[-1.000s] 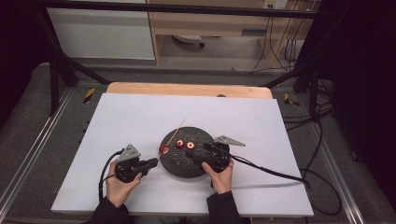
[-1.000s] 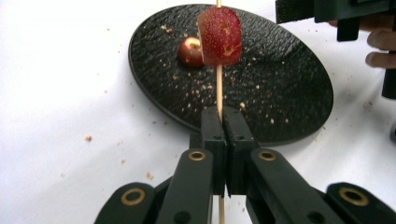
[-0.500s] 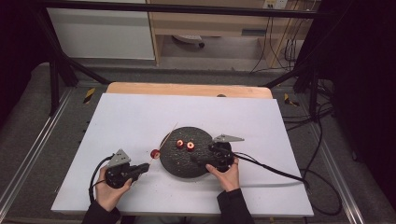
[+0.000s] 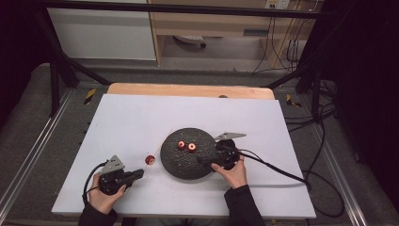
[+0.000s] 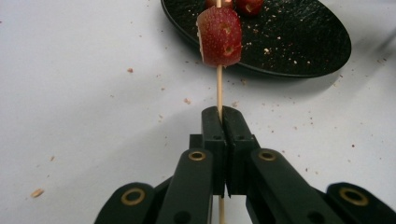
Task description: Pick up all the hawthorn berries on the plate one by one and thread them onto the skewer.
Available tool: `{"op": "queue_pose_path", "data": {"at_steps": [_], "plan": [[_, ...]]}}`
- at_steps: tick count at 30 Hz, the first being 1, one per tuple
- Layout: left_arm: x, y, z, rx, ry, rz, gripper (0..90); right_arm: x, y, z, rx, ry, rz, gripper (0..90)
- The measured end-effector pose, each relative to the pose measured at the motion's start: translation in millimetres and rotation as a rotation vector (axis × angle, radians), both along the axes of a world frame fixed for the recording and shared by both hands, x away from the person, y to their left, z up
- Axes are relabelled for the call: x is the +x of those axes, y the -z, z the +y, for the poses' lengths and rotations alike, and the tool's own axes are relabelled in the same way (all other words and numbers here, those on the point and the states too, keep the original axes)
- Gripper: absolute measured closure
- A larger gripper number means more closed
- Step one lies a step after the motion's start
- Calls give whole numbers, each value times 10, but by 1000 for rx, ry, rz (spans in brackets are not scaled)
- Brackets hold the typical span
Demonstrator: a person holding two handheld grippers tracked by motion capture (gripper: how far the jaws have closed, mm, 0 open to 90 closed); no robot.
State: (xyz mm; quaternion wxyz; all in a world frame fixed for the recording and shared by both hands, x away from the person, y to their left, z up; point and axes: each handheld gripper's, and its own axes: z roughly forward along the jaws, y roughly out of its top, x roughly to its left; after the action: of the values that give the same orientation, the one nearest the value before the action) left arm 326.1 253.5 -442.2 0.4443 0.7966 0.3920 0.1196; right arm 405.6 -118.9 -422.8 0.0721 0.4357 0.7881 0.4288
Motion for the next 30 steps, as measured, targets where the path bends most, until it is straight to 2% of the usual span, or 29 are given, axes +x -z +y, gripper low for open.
{"op": "queue_pose_path", "data": {"at_steps": [7,16,19,30], "plan": [[-30,5,20,-6,8,-5,885,46,-65,28,-50,-23,2,30],[-37,7,35,-5,6,-5,885,164,-193,156,-131,-55,12,43],[-33,14,36,0,6,-4,885,211,-214,207,-144,-67,20,50],[-33,26,19,9,9,1,885,408,-242,408,-241,-110,62,98]]}}
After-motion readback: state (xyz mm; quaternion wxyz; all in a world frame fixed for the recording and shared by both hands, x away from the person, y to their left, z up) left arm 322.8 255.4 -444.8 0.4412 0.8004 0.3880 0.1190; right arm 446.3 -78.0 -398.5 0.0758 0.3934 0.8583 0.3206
